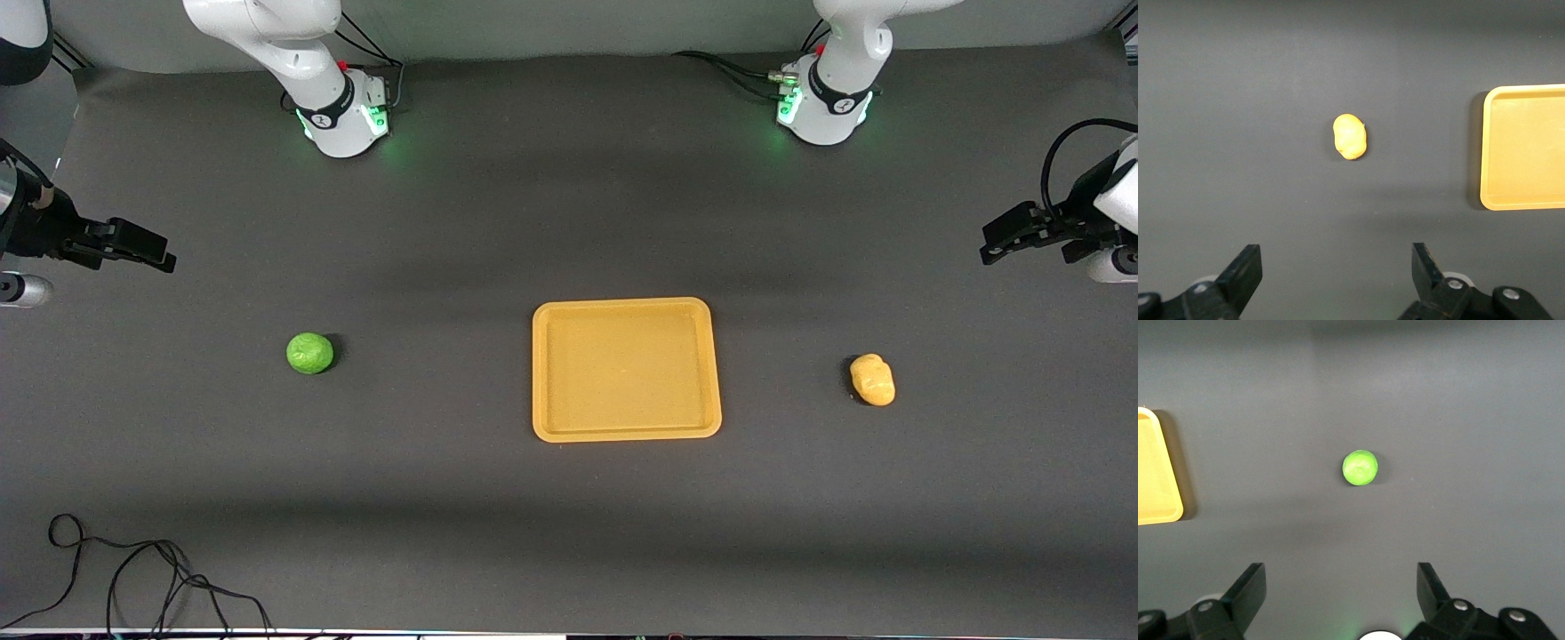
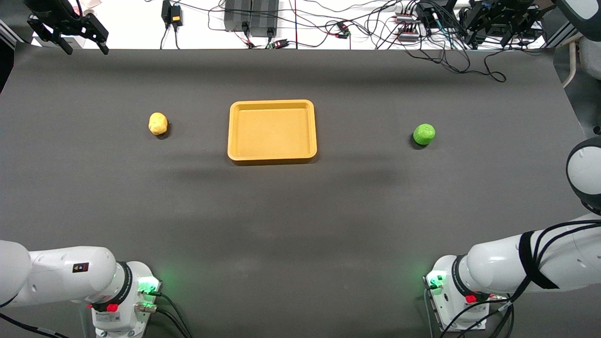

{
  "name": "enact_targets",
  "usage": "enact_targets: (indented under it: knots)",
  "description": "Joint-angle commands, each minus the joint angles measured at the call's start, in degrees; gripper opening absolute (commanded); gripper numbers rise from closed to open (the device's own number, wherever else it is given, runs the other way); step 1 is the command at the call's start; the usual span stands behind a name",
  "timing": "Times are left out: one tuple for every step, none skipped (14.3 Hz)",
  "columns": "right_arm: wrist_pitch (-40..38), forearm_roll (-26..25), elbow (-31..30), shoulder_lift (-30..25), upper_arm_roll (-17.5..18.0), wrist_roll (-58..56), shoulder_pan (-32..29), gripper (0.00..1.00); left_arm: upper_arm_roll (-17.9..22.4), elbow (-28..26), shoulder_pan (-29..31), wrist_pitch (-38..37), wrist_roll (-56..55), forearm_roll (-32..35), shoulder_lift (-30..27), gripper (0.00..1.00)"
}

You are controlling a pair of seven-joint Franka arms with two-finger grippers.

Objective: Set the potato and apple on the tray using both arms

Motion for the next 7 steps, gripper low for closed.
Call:
enact_targets:
  knots:
    - [-0.31, -0.44, 0.25, -0.14, 0.00, 0.77, -0.05, 1.00, -0.02, -0.59, -0.01, 0.38, 0.69, 0.81, -0.09, 1.00]
    - [-0.22, -0.35, 0.24, -0.06, 0.00, 0.69, -0.05, 1.00, -0.02, -1.20, -0.01, 0.64, 0.69, 0.81, -0.17, 1.00]
    - [-0.13, -0.44, 0.24, 0.03, 0.00, 0.69, -0.05, 1.00, -0.02, -1.38, -0.18, 0.73, 0.69, 0.81, -0.18, 1.00]
    - [0.04, -0.44, 0.24, 0.21, 0.00, 0.69, 0.04, 1.00, -0.02, -1.73, -0.18, 1.43, 0.69, 0.81, -0.18, 1.00]
    - [0.39, -0.61, 0.42, 0.30, 0.00, 0.69, 0.04, 1.00, -0.02, -2.61, -0.01, 2.22, 0.69, 0.81, -0.18, 1.00]
    - [1.00, -0.61, 0.42, 0.56, 0.00, 0.60, -0.05, 1.00, -0.02, -4.18, 0.17, 4.32, 0.69, 0.72, 0.09, 1.00]
    - [1.27, -0.79, 0.42, 0.73, 0.00, 0.34, -0.13, 1.00, -0.02, -6.37, 0.26, 7.64, 0.69, 0.72, 0.70, 1.00]
